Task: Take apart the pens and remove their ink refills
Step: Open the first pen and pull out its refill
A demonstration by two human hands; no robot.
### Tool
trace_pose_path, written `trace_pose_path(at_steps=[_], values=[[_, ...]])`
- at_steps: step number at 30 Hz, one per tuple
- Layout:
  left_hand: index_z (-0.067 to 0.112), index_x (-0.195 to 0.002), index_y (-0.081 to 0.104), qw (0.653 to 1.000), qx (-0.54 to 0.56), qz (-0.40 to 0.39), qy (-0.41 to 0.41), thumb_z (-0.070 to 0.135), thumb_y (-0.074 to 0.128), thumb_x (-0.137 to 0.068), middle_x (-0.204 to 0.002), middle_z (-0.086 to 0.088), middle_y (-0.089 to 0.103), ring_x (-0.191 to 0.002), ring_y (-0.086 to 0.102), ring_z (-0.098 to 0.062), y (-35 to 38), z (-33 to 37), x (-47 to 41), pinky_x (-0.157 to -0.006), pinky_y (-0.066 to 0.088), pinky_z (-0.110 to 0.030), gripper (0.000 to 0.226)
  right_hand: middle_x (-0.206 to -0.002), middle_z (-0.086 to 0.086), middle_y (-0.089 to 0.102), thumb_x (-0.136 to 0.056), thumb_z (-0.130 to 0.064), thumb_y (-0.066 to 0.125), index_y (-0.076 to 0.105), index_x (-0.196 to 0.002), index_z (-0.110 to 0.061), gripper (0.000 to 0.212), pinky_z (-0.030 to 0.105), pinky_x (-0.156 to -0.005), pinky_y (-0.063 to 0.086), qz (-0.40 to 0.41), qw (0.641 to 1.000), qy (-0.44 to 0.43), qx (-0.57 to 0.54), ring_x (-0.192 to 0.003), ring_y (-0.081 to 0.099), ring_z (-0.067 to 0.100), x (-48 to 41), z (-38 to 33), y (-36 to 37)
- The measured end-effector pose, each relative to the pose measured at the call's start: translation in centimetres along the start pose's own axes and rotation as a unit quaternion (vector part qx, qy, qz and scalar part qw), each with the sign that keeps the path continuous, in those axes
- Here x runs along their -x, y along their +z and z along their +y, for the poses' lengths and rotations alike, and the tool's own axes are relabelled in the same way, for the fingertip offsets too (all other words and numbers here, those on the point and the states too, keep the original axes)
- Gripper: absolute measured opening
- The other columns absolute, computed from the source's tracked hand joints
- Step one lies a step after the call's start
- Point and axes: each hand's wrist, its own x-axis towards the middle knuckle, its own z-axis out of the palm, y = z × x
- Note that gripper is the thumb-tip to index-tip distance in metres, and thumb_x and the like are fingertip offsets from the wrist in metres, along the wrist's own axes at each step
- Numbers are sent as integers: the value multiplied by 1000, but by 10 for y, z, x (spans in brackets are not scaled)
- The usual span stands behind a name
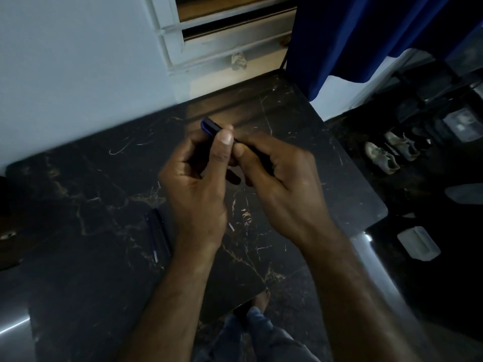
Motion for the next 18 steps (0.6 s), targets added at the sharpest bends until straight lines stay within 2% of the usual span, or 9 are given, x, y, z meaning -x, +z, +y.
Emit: trace_pose_path(at_steps=[4,8,10,13,14,16,18], values=[[14,-109,76,999,-15,26,16,17,64,-109,-86,10,77,-77,74,-7,2,-4,-6,-60,60,-28,11,-86,-17,69,-112,-29,55,75,-116,-22,22,28,-61,50,30,999,-5,32,-69,64,1,-10,0,13],[19,-109,76,999,-21,10,29,20,63,-110,-90,10,78,-86,75,-9,-2,-8,-9,-68,60,-28,13,-72,-23,53,-110,-38,45,70,-111,-20,31,17,-57,38,46,996,-8,72,-58,51,-6,-10,0,21],[22,-107,77,999,-29,-1,26,23,65,-109,-88,9,78,-81,75,-10,-5,-8,-7,-65,61,-28,12,-73,-20,57,-111,-37,47,71,-113,-20,29,19,-54,39,51,996,-13,77,-56,51,-4,-5,2,21],[29,-104,79,999,-29,0,19,25,68,-107,-87,8,80,-79,77,-10,-9,-6,4,-63,62,-28,12,-76,-10,67,-112,-34,51,71,-113,-19,25,32,-51,47,40,996,-19,82,-57,58,8,4,4,17],[29,-103,79,1000,-21,6,15,23,68,-107,-87,8,80,-78,77,-11,-10,-6,7,-63,62,-28,12,-75,-9,67,-112,-34,52,72,-113,-20,25,32,-51,46,34,996,-23,84,-56,58,9,6,5,16],[24,-104,80,1000,4,25,8,21,69,-105,-86,7,80,-77,77,-12,-9,-6,14,-63,62,-27,11,-73,-10,67,-111,-41,51,74,-110,-21,31,29,-50,44,21,994,-29,99,-55,56,7,9,5,12],[20,-105,80,998,30,47,5,22,71,-103,-87,5,80,-77,77,-12,-10,-6,18,-65,63,-27,10,-68,-8,65,-107,-54,50,76,-99,-21,43,30,-49,44,2,992,-23,123,-54,56,7,9,7,7]])
